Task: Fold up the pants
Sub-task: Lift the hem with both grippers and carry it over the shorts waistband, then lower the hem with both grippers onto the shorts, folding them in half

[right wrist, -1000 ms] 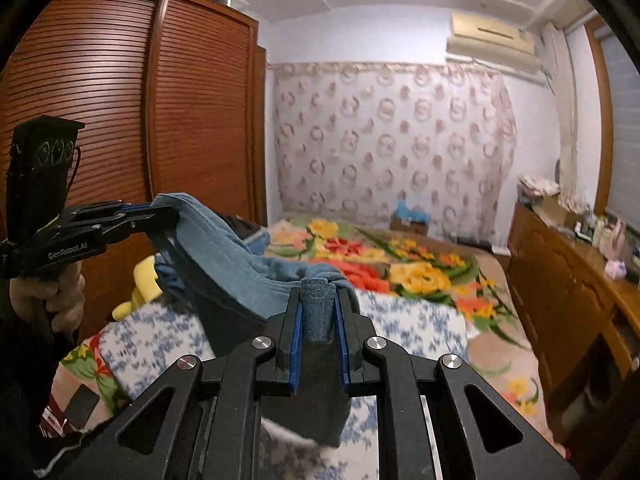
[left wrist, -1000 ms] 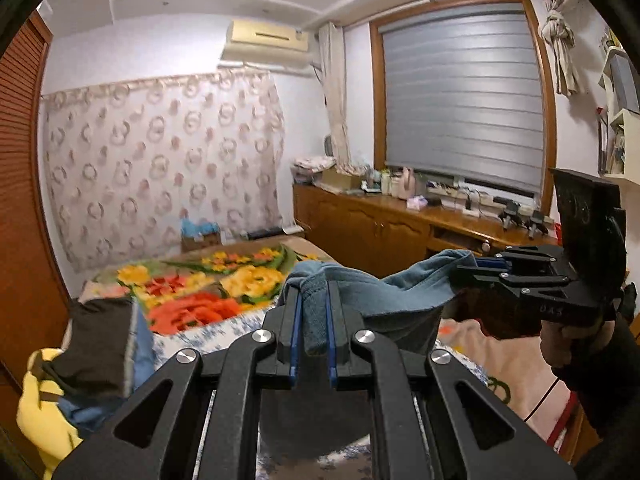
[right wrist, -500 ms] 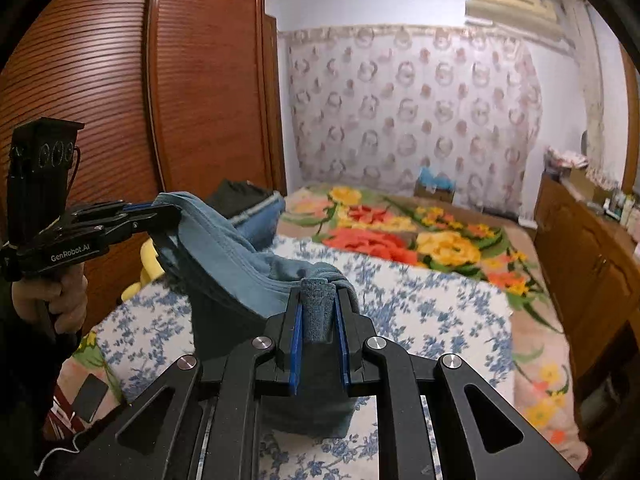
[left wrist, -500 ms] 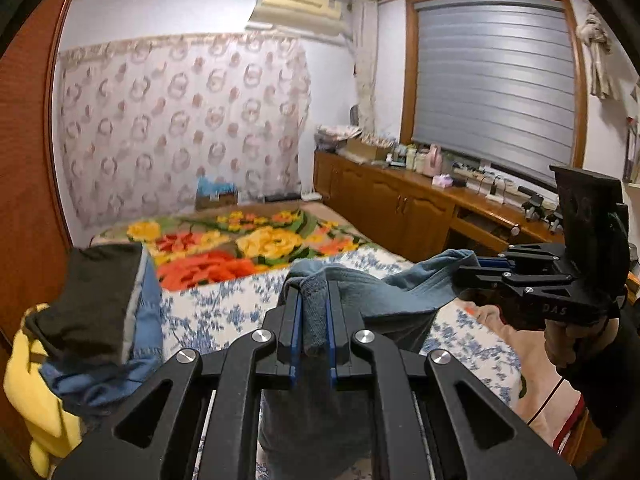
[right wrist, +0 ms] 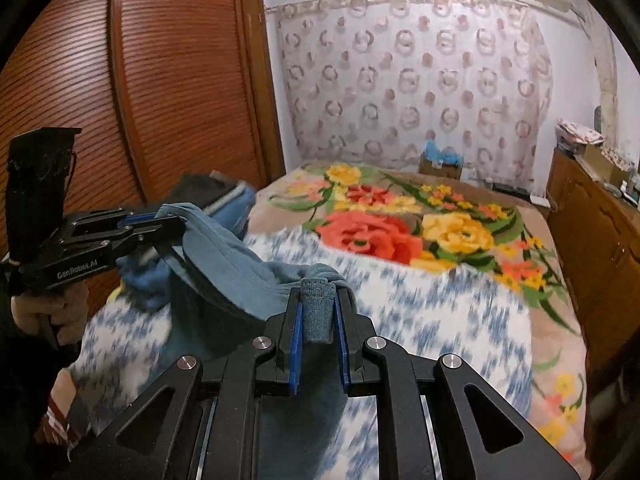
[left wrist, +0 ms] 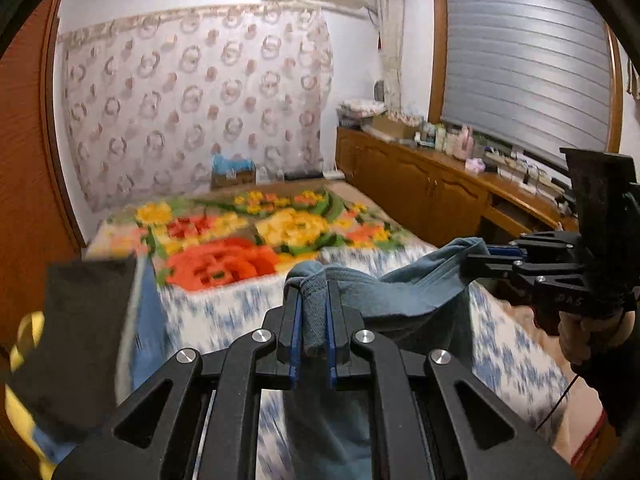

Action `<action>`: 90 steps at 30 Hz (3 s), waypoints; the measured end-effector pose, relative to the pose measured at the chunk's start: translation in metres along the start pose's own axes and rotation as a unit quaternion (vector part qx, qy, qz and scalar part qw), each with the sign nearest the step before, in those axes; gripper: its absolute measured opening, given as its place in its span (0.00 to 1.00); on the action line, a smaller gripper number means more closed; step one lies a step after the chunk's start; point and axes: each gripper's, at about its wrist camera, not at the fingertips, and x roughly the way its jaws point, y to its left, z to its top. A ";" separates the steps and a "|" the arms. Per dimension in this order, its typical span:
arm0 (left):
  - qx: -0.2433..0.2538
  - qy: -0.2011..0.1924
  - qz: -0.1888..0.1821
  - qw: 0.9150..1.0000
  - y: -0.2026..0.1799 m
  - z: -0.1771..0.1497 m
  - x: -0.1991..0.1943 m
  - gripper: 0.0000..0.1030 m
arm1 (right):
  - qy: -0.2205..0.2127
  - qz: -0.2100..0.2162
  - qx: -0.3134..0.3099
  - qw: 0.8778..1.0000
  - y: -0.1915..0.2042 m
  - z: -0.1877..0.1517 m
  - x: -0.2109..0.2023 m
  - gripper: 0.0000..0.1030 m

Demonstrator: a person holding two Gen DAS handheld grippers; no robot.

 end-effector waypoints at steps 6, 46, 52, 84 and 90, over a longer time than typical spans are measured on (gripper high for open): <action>0.028 -0.057 0.020 0.998 0.008 0.067 -0.010 0.11 | -0.061 -0.030 -0.004 0.998 -0.015 0.079 -0.003 0.14; -0.036 0.113 -0.032 0.992 -0.022 -0.175 -0.051 0.11 | 0.133 0.009 0.025 0.991 0.068 -0.117 0.007 0.14; -0.046 0.108 -0.038 0.992 -0.025 -0.183 -0.062 0.11 | 0.128 0.007 0.024 0.991 0.074 -0.131 -0.002 0.14; -0.084 0.134 -0.020 0.987 -0.024 -0.214 -0.050 0.41 | 0.131 -0.009 0.044 0.990 0.083 -0.162 -0.010 0.20; -0.092 0.131 -0.033 0.987 -0.024 -0.216 -0.051 0.28 | 0.137 -0.016 0.052 0.989 0.083 -0.161 -0.006 0.27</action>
